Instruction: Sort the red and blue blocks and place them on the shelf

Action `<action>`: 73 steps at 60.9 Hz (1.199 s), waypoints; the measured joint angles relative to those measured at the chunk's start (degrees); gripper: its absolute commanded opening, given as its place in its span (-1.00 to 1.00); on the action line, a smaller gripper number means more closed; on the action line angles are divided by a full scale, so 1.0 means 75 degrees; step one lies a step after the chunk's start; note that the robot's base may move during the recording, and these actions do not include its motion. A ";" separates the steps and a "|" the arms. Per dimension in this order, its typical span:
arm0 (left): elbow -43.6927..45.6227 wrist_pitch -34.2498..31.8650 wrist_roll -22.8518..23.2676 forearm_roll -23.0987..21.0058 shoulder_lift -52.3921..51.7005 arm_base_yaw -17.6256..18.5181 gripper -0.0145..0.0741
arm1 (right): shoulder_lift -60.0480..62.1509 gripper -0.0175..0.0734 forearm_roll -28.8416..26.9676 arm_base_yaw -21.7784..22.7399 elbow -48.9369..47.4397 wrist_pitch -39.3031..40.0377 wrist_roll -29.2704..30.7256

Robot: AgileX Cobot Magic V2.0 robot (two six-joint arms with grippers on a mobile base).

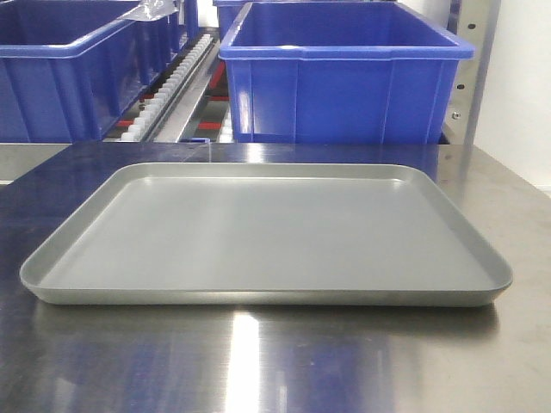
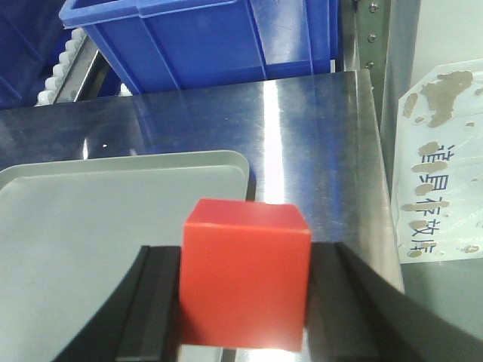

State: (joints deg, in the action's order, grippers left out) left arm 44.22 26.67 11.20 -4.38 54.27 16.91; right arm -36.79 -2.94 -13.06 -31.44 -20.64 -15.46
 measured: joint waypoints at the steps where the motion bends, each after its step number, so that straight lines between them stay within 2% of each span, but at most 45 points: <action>1: -0.0077 -0.0007 -0.0005 0.0000 -0.0101 0.0000 -0.39 | 0.0000 -0.48 0.0000 0.0000 0.0000 0.0000 0.0000; 25: -0.1567 -0.0218 -0.0017 0.0000 -0.1808 0.0000 -0.39 | 0.0000 -0.48 0.0000 0.0000 0.0000 0.0000 0.0000; 73: -0.1631 -0.0264 -0.0017 0.0013 -0.1861 0.0000 -0.39 | 0.0000 -0.48 0.0000 0.0000 0.0000 0.0000 0.0000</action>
State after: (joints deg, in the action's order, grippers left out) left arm 31.98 24.69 11.07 -4.28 40.31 16.91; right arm -36.79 -2.94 -13.06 -31.44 -20.64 -15.46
